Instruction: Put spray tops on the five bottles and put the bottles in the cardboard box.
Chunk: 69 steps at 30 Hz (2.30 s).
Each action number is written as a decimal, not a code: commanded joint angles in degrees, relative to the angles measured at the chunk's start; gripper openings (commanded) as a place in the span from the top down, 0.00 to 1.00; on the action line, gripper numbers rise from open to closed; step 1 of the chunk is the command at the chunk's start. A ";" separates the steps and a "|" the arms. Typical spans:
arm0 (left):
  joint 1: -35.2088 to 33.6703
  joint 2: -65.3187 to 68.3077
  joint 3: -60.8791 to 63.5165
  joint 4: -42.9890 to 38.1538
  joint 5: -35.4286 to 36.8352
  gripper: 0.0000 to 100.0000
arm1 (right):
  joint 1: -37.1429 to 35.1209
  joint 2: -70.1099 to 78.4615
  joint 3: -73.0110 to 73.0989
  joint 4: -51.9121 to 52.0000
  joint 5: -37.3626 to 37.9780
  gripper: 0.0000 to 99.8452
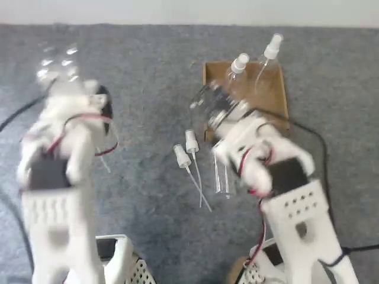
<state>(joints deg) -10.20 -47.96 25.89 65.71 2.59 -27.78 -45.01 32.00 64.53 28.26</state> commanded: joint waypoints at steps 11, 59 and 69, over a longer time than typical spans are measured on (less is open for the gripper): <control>-0.35 -32.79 12.44 -10.20 31.30 0.99 | -18.51 -9.36 25.23 -30.02 -5.98 0.99; 30.77 -29.36 33.98 -18.20 23.74 0.99 | -17.63 -25.98 27.08 -30.90 -6.33 0.99; 33.93 -17.41 29.14 -18.11 21.71 0.99 | -10.42 -26.59 21.89 -29.93 -14.86 0.99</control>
<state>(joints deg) 23.47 -69.32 54.99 47.52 25.01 -40.53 -67.69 61.19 35.43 14.81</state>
